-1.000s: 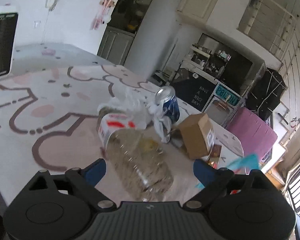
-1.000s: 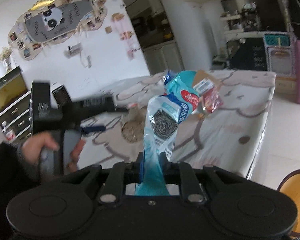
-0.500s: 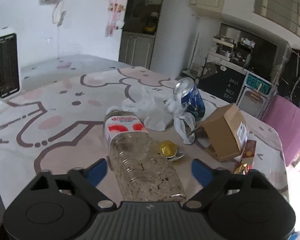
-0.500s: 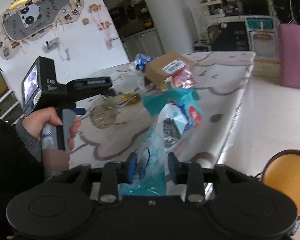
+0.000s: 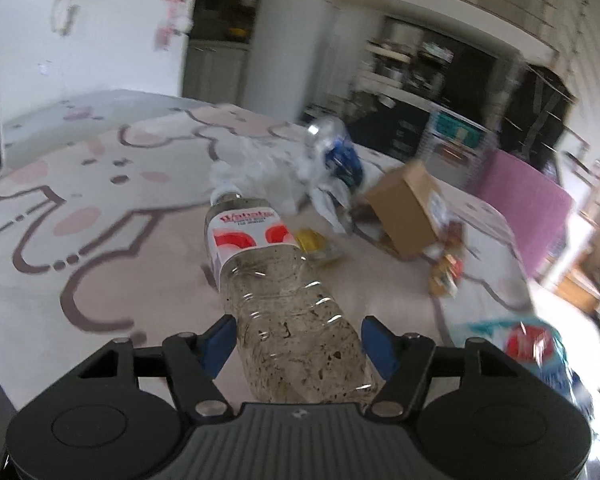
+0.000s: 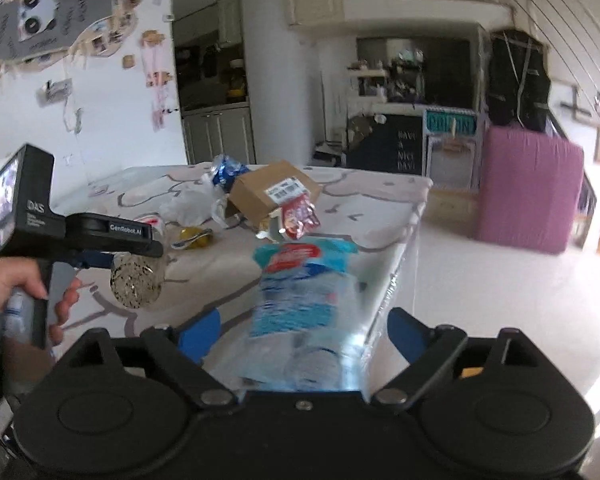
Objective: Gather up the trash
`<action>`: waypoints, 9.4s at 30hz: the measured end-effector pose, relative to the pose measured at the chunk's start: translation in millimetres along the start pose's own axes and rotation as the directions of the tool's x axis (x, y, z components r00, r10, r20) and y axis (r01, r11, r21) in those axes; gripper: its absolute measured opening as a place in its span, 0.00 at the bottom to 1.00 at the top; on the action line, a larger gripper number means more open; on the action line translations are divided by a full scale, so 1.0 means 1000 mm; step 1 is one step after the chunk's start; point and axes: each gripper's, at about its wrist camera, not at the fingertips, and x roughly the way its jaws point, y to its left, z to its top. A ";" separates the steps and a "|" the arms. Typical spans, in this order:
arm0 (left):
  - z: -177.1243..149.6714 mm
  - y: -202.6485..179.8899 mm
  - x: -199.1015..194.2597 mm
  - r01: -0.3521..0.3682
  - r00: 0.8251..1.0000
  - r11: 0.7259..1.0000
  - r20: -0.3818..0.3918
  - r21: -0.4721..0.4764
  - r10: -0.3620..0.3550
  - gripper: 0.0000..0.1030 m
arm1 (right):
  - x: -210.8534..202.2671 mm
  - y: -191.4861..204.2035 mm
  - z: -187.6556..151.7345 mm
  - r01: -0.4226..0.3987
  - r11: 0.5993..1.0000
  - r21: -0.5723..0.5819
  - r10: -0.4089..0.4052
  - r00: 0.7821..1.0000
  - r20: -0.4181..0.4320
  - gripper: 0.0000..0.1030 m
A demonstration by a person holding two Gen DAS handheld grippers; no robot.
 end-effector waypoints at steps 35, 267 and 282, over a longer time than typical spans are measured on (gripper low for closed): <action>-0.039 -0.023 -0.026 -0.027 0.997 1.000 -0.067 0.000 0.027 0.62 | 0.024 -0.026 -0.027 0.027 0.982 0.187 -0.011 0.996 -0.087 0.33; -0.119 -0.344 0.243 0.298 0.746 0.913 -0.665 0.279 -0.040 1.00 | 0.122 -0.361 -0.086 0.452 0.802 0.391 -0.126 0.767 -0.629 1.00; -0.101 -0.309 0.136 0.337 0.839 0.902 -0.521 0.270 -0.157 1.00 | 0.047 -0.315 -0.068 0.429 0.846 0.316 -0.236 0.833 -0.501 1.00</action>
